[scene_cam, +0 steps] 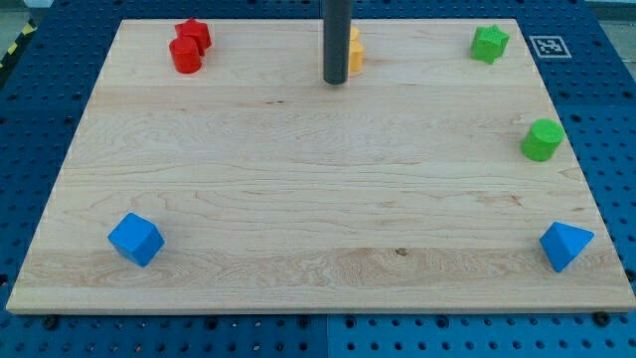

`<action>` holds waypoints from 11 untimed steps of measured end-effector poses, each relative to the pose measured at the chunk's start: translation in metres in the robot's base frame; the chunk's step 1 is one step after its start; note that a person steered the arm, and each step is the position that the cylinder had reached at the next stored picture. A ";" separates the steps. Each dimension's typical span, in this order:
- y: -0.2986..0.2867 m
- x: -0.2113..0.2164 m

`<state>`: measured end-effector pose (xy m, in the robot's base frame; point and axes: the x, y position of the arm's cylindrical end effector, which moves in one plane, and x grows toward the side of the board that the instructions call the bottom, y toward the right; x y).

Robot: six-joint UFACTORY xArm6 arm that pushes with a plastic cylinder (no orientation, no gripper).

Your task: Slide the green circle diagonally to the bottom right side of the green star

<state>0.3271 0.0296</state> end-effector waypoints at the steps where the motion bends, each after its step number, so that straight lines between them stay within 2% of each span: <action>1: 0.049 0.036; 2: 0.094 0.080; 3: 0.118 0.136; 4: 0.124 0.173; 5: 0.160 0.172; 6: 0.210 0.149; 8: 0.216 0.064; 9: 0.226 0.097; 10: 0.265 0.118; 11: 0.289 0.088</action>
